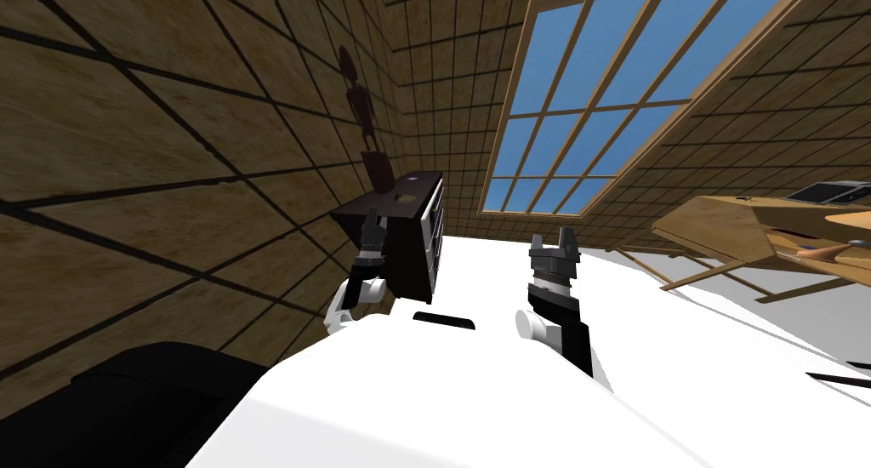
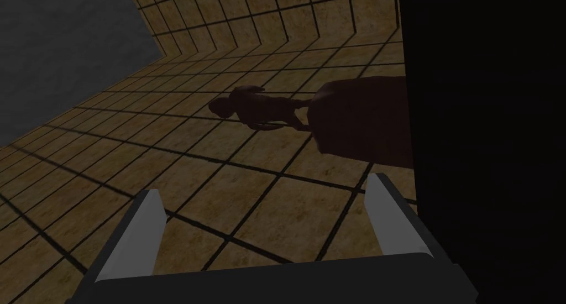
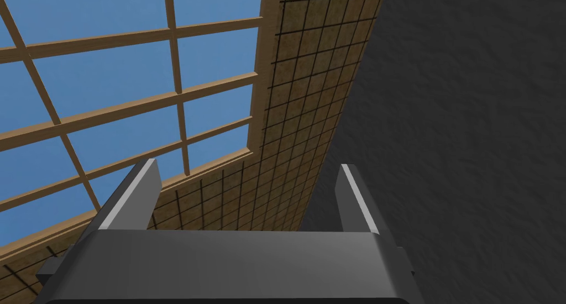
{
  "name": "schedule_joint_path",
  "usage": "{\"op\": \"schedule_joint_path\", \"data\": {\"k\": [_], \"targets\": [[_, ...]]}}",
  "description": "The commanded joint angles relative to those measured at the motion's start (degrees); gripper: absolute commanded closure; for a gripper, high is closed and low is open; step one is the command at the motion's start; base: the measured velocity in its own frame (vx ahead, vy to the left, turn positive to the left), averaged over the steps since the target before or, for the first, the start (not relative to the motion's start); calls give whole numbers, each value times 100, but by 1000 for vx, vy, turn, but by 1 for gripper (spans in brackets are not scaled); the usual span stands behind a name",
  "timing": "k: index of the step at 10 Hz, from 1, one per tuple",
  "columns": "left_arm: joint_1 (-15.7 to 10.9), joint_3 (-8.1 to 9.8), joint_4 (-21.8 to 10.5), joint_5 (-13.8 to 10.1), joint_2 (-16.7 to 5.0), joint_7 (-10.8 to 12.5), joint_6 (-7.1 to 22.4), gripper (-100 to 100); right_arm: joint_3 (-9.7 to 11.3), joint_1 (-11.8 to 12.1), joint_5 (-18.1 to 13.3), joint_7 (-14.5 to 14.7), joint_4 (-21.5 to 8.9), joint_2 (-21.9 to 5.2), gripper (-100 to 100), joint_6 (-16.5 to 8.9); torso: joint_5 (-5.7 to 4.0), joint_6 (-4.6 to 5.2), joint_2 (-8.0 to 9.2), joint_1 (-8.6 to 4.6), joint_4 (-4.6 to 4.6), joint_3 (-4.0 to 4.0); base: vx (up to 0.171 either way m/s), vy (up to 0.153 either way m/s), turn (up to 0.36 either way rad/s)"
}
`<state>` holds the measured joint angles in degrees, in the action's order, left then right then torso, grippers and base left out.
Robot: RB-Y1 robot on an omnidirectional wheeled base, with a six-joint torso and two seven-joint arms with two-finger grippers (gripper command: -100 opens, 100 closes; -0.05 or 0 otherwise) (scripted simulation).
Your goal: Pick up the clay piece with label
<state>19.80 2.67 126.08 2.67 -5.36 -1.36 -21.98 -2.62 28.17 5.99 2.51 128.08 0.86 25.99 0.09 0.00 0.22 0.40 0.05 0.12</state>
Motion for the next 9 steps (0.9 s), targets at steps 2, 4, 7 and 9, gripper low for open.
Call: {"op": "schedule_joint_path", "data": {"k": [2, 4, 7, 9], "targets": [[-358, 42, -45, 48, -153, -160, 285, -100, 0, 0, 0, 0, 0, 0, 0, 0, 1, 0, 2, 3, 1, 2, -57, 91, 1], [-641, 76, -111, 77, -234, -274, 501, -100, 0, 1, 0, 0, 0, 0, 0, 0, -2, 0, -13, -12, -2, -7, -15, 59, 2], [-1177, 147, -313, 126, -376, -540, 1003, -100, 0, 1, 0, 0, 0, 0, 0, 0, -3, 0, -17, -18, -4, -9, -21, 62, -1], [-1486, 185, -445, 146, -438, -690, 1251, -100, 0, 1, 0, 0, 0, 0, 0, 0, -3, 0, -17, -17, -4, -9, -20, 73, -2]]}}
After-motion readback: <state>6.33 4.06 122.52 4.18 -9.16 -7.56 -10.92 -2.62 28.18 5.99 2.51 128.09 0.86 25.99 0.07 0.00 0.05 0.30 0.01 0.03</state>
